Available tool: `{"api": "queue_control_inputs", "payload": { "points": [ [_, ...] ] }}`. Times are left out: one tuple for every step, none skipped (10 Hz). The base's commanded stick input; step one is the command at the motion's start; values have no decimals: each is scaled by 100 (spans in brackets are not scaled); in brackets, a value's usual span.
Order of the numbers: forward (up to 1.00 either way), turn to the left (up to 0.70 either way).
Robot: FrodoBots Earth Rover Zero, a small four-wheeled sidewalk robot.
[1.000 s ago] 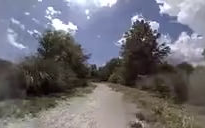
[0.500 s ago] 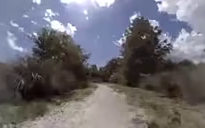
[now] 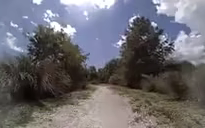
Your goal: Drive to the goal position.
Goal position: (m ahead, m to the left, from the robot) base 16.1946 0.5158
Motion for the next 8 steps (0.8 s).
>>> {"api": "queue_control_inputs", "payload": {
  "points": [
    [70, 0],
    [70, 0],
    [70, 0],
    [70, 0],
    [70, 0],
    [70, 0],
    [70, 0],
    [70, 0]
  ]
}}
